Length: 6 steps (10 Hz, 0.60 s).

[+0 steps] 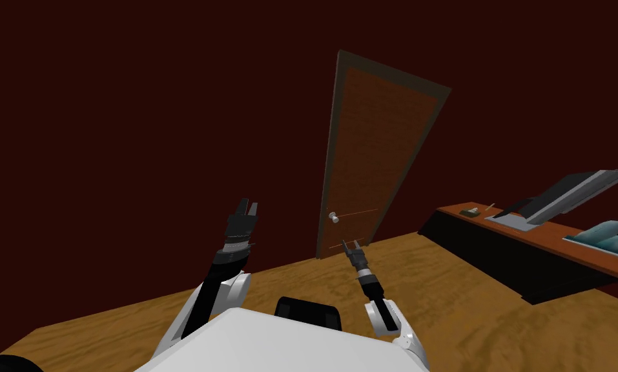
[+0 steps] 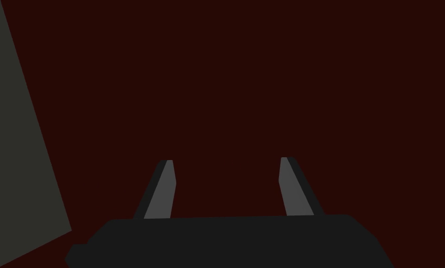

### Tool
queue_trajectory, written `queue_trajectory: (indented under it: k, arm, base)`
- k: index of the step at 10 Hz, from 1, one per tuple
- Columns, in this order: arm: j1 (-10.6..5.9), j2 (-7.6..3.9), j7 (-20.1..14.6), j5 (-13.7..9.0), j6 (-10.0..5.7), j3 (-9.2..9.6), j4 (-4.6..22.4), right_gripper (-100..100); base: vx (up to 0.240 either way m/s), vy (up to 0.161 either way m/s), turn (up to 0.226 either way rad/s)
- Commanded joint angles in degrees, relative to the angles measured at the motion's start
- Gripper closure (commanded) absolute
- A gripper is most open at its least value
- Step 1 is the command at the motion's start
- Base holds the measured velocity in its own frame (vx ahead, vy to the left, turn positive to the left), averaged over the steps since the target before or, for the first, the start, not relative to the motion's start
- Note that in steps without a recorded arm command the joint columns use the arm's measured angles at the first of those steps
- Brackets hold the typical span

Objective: Pull the door open

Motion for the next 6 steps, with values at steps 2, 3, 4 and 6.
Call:
queue_trajectory:
  k: [2, 3, 4, 6]
  arm:
    - [-1.18, -0.27, 2.2, 0.9, -1.24, -0.21, 3.5, -100]
    - [-1.90, -0.42, 3.6, 1.5, -1.95, -0.32, 5.7, -100]
    - [-2.27, -0.49, 4.3, 1.8, -2.31, -0.38, 6.8, -100]
    - [-2.99, -0.64, 5.7, 2.4, -3.02, -0.50, 8.9, -100]
  base:
    - [0.088, -0.026, 0.033]
    - [0.118, -0.034, 0.060]
    - [0.127, -0.029, 0.040]
    - [0.092, -0.027, 0.032]
